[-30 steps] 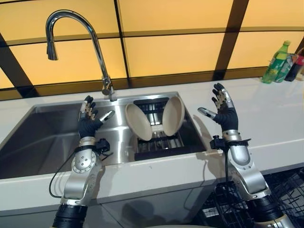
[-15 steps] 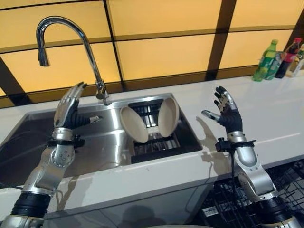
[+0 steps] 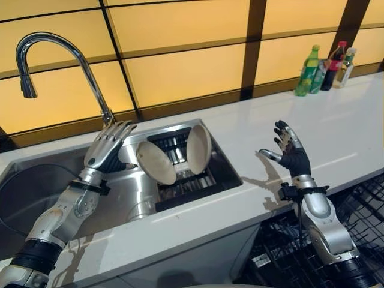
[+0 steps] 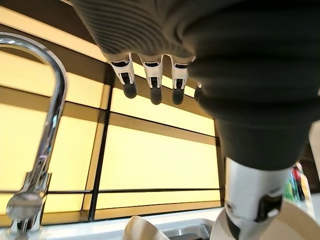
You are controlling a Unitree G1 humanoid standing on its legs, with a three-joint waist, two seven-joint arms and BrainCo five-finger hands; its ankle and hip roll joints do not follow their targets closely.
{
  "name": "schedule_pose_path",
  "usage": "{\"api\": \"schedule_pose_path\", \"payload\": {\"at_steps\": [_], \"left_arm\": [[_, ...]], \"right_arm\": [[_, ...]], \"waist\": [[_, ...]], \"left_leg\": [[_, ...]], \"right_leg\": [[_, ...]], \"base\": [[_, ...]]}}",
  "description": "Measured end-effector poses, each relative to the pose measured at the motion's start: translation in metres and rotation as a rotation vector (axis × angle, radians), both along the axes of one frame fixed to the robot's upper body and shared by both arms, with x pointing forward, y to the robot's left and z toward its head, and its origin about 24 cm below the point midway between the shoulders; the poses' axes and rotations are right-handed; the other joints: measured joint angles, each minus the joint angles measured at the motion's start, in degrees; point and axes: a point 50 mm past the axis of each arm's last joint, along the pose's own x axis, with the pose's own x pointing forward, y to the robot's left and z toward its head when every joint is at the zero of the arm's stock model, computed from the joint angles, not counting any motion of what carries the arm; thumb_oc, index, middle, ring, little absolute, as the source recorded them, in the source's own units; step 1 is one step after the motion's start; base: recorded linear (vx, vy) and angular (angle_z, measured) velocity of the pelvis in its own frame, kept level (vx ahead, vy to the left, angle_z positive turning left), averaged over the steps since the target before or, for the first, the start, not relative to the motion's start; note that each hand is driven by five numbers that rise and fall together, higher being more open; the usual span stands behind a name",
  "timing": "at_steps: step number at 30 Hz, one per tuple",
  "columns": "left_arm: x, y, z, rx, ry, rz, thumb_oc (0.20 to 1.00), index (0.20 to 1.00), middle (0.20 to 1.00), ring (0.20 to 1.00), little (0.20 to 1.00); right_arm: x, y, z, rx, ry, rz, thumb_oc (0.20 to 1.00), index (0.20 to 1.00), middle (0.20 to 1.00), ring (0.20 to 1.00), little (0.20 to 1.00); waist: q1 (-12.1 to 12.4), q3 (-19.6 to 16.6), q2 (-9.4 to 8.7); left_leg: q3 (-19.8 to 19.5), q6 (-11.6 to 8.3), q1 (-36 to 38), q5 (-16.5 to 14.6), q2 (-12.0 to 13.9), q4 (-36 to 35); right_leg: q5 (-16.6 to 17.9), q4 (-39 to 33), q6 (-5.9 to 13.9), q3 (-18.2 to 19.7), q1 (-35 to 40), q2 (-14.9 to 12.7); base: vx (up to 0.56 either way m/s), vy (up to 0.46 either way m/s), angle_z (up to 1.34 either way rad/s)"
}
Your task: Pick up plates and place into dishwasher.
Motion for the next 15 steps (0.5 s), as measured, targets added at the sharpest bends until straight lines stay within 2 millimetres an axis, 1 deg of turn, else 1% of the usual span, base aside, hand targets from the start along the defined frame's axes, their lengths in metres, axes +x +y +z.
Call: {"api": "schedule_pose_path", "payload": {"at_steps": [5,6,11,15], "left_arm": [[-0.002,0.0,-0.017,0.151,0.039,-0.009,1.0,1.0,1.0,1.0,1.0],[-0.003,0.0,-0.019,0.18,0.041,-0.01,1.0,1.0,1.0,1.0,1.0],[-0.003,0.005,-0.021,0.253,0.034,0.017,1.0,1.0,1.0,1.0,1.0],[-0.003,0.006,-0.022,0.298,0.03,0.024,1.0,1.0,1.0,1.0,1.0]], "right_arm": [[-0.003,-0.004,-0.008,-0.004,0.038,-0.002,1.0,1.0,1.0,1.0,1.0],[-0.003,-0.005,-0.007,-0.012,0.039,0.001,1.0,1.0,1.0,1.0,1.0],[-0.003,-0.016,-0.001,-0.038,0.029,-0.018,1.0,1.0,1.0,1.0,1.0],[-0.002,-0.02,-0.001,-0.053,0.036,-0.015,1.0,1.0,1.0,1.0,1.0]], "waist": [[-0.5,0.8,0.61],[-1.3,1.2,0.74],[-1.5,3.3,2.11],[-2.0,4.2,2.31]], "left_leg": [[0.3,0.12,0.2,0.1,-0.2,0.0],[0.4,0.18,0.1,0.1,-0.2,0.0],[1.3,0.47,-0.1,0.3,-0.6,0.0],[1.6,0.65,-0.3,0.2,-0.9,0.0]], "right_leg": [[0.2,0.0,0.12,0.4,-0.1,-0.2],[0.3,0.0,0.21,0.5,-0.2,-0.2],[0.8,0.0,0.48,1.6,-1.0,-0.6],[0.9,0.0,0.65,2.0,-1.4,-0.9]], "base": [[0.05,0.062,-0.05],[0.06,0.069,-0.03],[0.03,0.061,-0.1],[0.04,0.065,-0.06]]}}
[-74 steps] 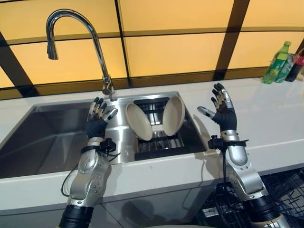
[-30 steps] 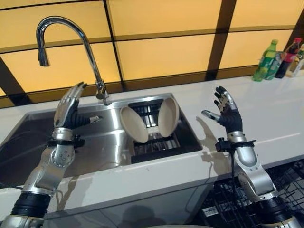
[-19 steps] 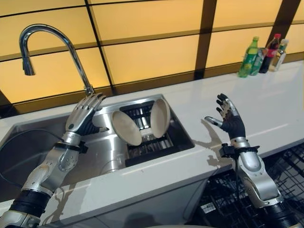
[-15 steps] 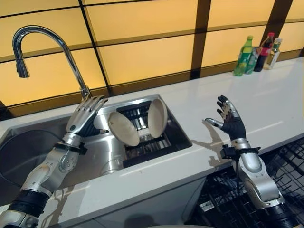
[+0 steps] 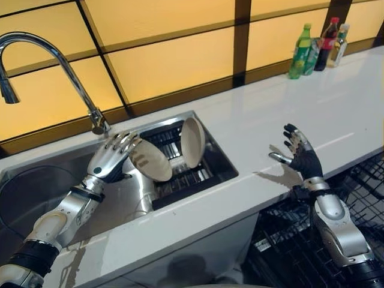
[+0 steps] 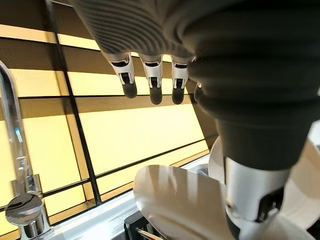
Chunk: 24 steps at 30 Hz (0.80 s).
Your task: Pick up plates and place into dishwasher.
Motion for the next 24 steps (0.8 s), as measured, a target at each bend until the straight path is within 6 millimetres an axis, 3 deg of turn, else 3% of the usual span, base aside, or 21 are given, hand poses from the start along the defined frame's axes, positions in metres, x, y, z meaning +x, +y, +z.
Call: {"api": "schedule_pose_path", "payload": {"at_steps": [4,13,19,24], "left_arm": [[-0.001,-0.002,-0.008,0.054,0.023,-0.002,1.0,1.0,1.0,1.0,1.0],[-0.002,0.005,-0.009,0.086,-0.118,0.067,1.0,1.0,1.0,1.0,1.0],[0.0,0.001,-0.01,0.075,-0.131,0.073,1.0,1.0,1.0,1.0,1.0],[0.0,0.0,-0.011,0.071,-0.128,0.079,1.0,1.0,1.0,1.0,1.0]], "right_arm": [[0.0,0.0,-0.001,-0.002,0.006,0.007,1.0,1.0,1.0,1.0,1.0],[-0.005,-0.004,-0.007,-0.014,0.039,0.005,1.0,1.0,1.0,1.0,1.0],[-0.004,-0.015,0.007,-0.047,-0.015,-0.017,1.0,1.0,1.0,1.0,1.0],[-0.005,-0.016,0.007,-0.048,-0.015,-0.013,1.0,1.0,1.0,1.0,1.0]], "waist": [[-0.9,1.0,0.25],[-1.2,3.2,0.78],[-1.3,4.7,0.99],[-1.4,5.1,0.52]], "left_leg": [[0.0,0.07,0.0,0.0,-0.2,0.1],[0.4,0.21,1.1,0.0,-0.3,0.2],[0.8,1.08,-0.9,0.6,-1.3,0.3],[0.9,1.32,-0.7,0.5,-1.8,0.3]], "right_leg": [[0.1,0.0,0.06,0.0,0.0,-0.2],[0.1,0.0,0.5,1.0,0.3,-0.3],[1.3,0.1,1.04,2.1,-2.1,-1.4],[1.4,0.1,1.24,2.3,-1.9,-1.9]], "base": [[0.08,0.06,0.0],[0.06,0.054,-0.04],[-0.02,0.045,-0.07],[0.11,0.047,-0.02]]}}
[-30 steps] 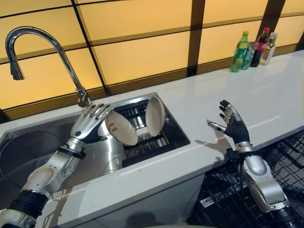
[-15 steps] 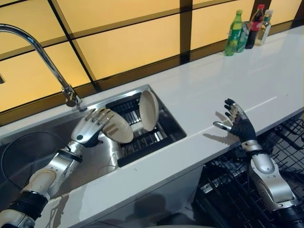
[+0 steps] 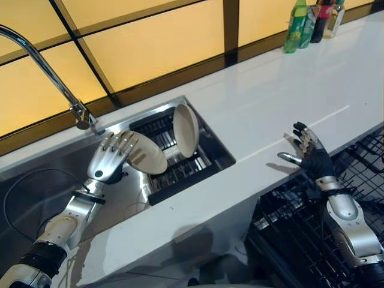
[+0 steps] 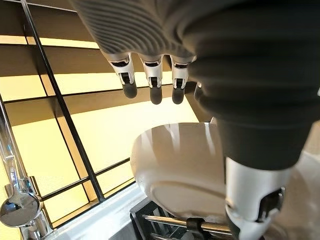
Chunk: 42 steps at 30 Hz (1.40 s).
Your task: Pick up plates and place into dishwasher.
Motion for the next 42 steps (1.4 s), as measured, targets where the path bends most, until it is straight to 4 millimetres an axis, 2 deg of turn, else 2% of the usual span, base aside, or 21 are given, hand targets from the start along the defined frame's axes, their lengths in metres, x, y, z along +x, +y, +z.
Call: {"api": "schedule_pose_path", "payload": {"at_steps": [4,8,9,10,20,23,25,38,42], "left_arm": [[0.0,-0.003,-0.003,0.01,0.018,-0.003,1.0,1.0,1.0,1.0,1.0],[0.0,-0.005,-0.007,0.025,0.05,0.0,1.0,1.0,1.0,1.0,1.0],[0.0,-0.004,-0.008,0.027,0.065,0.006,0.529,0.529,0.529,0.529,0.529],[0.0,-0.004,-0.009,0.029,0.075,0.009,0.2,0.2,0.2,0.2,0.2],[-0.005,-0.004,-0.017,0.109,0.119,0.009,0.2,0.2,0.2,0.2,0.2],[-0.012,-0.003,-0.025,0.103,0.15,0.012,0.278,0.278,0.278,0.278,0.278],[-0.016,-0.005,-0.032,0.084,0.165,0.012,0.2,0.2,0.2,0.2,0.2],[-0.032,-0.011,-0.048,0.074,0.161,-0.009,0.2,0.2,0.2,0.2,0.2],[-0.039,-0.007,-0.051,0.063,0.133,0.013,0.2,0.2,0.2,0.2,0.2]], "right_arm": [[-0.002,-0.001,-0.002,-0.003,0.013,0.014,1.0,1.0,1.0,1.0,1.0],[-0.002,-0.002,-0.001,-0.008,0.016,0.02,1.0,1.0,1.0,1.0,1.0],[-0.002,-0.003,-0.001,-0.009,0.018,0.019,1.0,1.0,1.0,1.0,1.0],[-0.003,-0.004,-0.001,-0.01,0.022,0.017,1.0,1.0,1.0,1.0,1.0],[-0.015,-0.011,-0.003,-0.021,0.045,0.014,1.0,1.0,1.0,1.0,1.0],[-0.018,-0.015,-0.004,-0.024,0.063,0.007,1.0,1.0,1.0,1.0,1.0],[-0.02,-0.016,-0.004,-0.027,0.063,0.005,1.0,1.0,1.0,1.0,1.0],[-0.032,-0.024,-0.005,-0.034,0.101,0.007,1.0,1.0,1.0,1.0,1.0],[-0.041,-0.026,-0.017,-0.014,0.146,-0.005,1.0,1.0,1.0,1.0,1.0]], "waist": [[-0.1,0.5,0.06],[-1.3,1.0,0.23],[-1.4,1.0,0.23],[-1.6,1.0,0.23],[-2.7,0.8,0.49],[-2.8,0.7,0.59],[-2.7,0.7,0.65],[-2.7,0.6,0.77],[-2.7,0.1,0.69]], "left_leg": [[-0.1,0.09,1.3,-0.1,-0.1,0.0],[-0.2,0.18,1.7,-0.2,-0.3,-0.3],[-0.2,0.22,1.8,-0.2,-0.3,-0.3],[-0.1,0.26,1.8,-0.2,-0.4,-0.3],[-0.3,0.62,3.0,0.0,-1.0,-0.3],[-0.3,0.7,3.8,-0.2,-1.2,-0.3],[-0.4,0.62,3.7,-0.4,-1.3,-0.3],[-0.8,1.1,4.9,-0.2,-2.1,-0.3],[-0.9,1.11,4.8,-0.2,-2.1,-0.3]], "right_leg": [[-0.3,0.0,0.34,0.0,1.3,0.0],[-0.2,0.0,0.52,0.0,1.7,-0.3],[-0.2,0.0,0.57,0.0,1.8,-0.4],[-0.1,0.0,0.62,0.0,1.8,-0.5],[-0.1,0.0,0.99,0.2,3.0,-1.0],[-0.2,0.0,1.07,0.3,3.5,-1.2],[-0.1,0.1,1.17,0.3,3.5,-1.4],[-0.2,0.1,1.69,0.3,5.2,-2.2],[-0.2,0.2,1.69,0.3,5.3,-2.2]], "base": [[0.08,0.042,0.01],[0.08,0.007,0.01],[0.07,-0.001,0.0],[0.05,0.0,0.0],[0.04,0.014,0.0],[0.05,0.018,0.0],[0.06,0.005,0.0],[0.02,0.004,0.01],[0.0,0.0,0.0]]}}
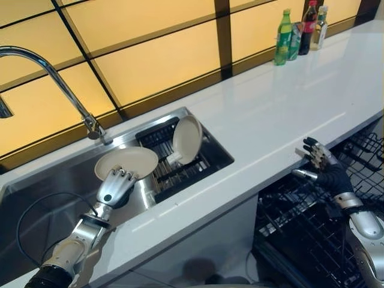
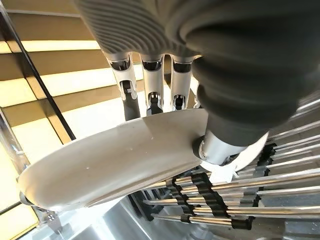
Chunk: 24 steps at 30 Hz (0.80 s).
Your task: Pick up plates and place into dishwasher.
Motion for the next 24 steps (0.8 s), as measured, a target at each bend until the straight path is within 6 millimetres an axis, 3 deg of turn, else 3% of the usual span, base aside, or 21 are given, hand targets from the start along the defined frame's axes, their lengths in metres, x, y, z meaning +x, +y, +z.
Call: {"api": "schedule_pose_path", "payload": {"at_steps": [9,14,19,24], "left_arm": [[-0.014,0.026,0.011,-0.085,-0.215,0.176,0.2,0.2,0.2,0.2,0.2],[-0.019,0.042,0.026,-0.28,-0.362,0.254,0.2,0.2,0.2,0.2,0.2],[-0.018,0.021,0.044,-0.628,-0.456,0.125,0.2,0.2,0.2,0.2,0.2],[-0.013,-0.01,0.072,-0.947,-0.354,-0.112,0.2,0.2,0.2,0.2,0.2]], "right_arm": [[-0.017,-0.004,-0.016,0.011,0.08,-0.004,1.0,1.0,1.0,1.0,1.0],[-0.022,-0.006,-0.018,0.043,0.069,-0.04,1.0,1.0,1.0,1.0,1.0],[-0.023,0.004,-0.014,0.074,0.019,-0.028,1.0,1.0,1.0,1.0,1.0],[-0.019,0.017,-0.002,0.051,-0.059,0.044,1.0,1.0,1.0,1.0,1.0]], "waist": [[0.4,-2.2,-1.14],[1.5,-3.7,-2.64],[3.6,-5.0,-3.66],[5.0,-6.3,-4.47]], "left_leg": [[-0.3,0.34,0.0,-0.2,-0.1,0.0],[-1.5,0.51,0.2,-0.1,-0.3,0.0],[-2.3,0.57,0.0,-0.1,-0.3,0.0],[-3.2,0.59,-0.1,0.0,-0.2,0.0]], "right_leg": [[0.0,0.0,0.04,-0.3,0.3,-0.1],[-0.2,-0.1,0.15,-1.5,1.0,-0.4],[-0.5,-0.1,0.14,-2.0,1.2,-0.4],[-0.9,-0.1,0.1,-3.0,1.7,-0.3]], "base": [[0.0,-0.003,0.0],[-0.02,-0.039,0.11],[-0.06,-0.058,0.09],[-0.13,-0.07,0.1]]}}
